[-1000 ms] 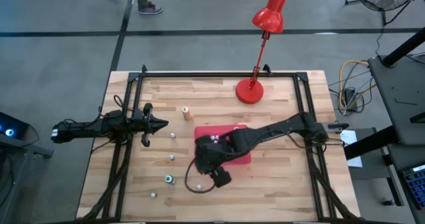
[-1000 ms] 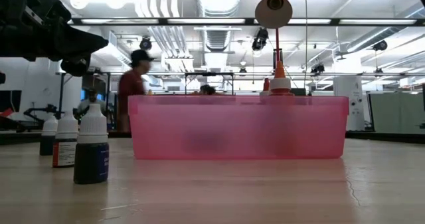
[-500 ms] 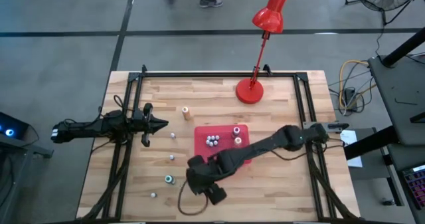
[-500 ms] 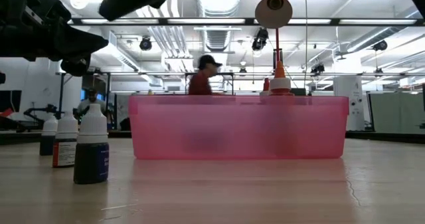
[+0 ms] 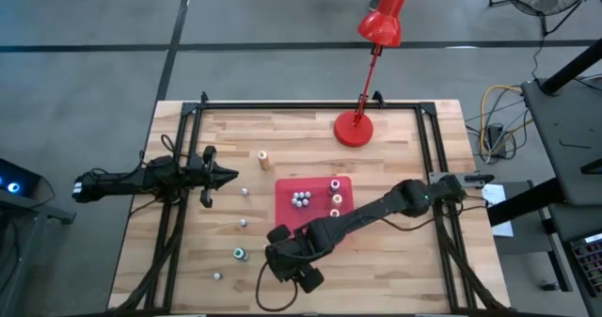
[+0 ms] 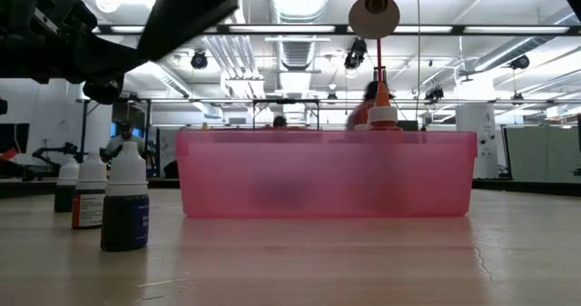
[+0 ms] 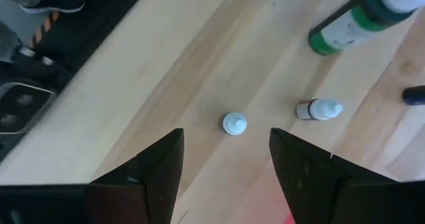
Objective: Pick & Place food coloring
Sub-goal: Put the small violet food coloring bottle into the red bin
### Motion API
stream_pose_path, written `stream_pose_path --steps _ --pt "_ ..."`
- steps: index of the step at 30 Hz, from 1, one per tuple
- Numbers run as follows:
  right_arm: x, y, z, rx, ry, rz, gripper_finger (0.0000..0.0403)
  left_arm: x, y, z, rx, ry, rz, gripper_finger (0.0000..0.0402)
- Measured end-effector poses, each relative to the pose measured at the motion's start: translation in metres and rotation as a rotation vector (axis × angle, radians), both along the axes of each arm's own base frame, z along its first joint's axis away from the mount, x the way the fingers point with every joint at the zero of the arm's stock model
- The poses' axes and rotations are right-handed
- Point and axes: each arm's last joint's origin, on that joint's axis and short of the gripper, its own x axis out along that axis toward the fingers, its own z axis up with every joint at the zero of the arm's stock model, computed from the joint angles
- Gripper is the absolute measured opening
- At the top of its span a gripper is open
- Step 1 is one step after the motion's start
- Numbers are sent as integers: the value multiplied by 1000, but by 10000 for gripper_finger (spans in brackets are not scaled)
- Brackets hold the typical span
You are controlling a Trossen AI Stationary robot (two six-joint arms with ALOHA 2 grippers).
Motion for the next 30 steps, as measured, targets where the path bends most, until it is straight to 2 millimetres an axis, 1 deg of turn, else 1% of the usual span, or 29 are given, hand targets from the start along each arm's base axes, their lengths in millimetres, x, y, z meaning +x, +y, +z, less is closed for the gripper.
stream_pose_path --steps 6,15,22,30 --pt "3 4 -18 -4 -41 -7 215 0 0 0 0 0 0 0" --pt "2 3 -41 -3 -29 -25 215 0 0 0 0 0 0 0" --pt "3 2 -54 -13 -48 -46 215 0 0 0 0 0 0 0" --pt "6 3 -57 4 -87 -50 214 0 0 0 0 0 0 0"
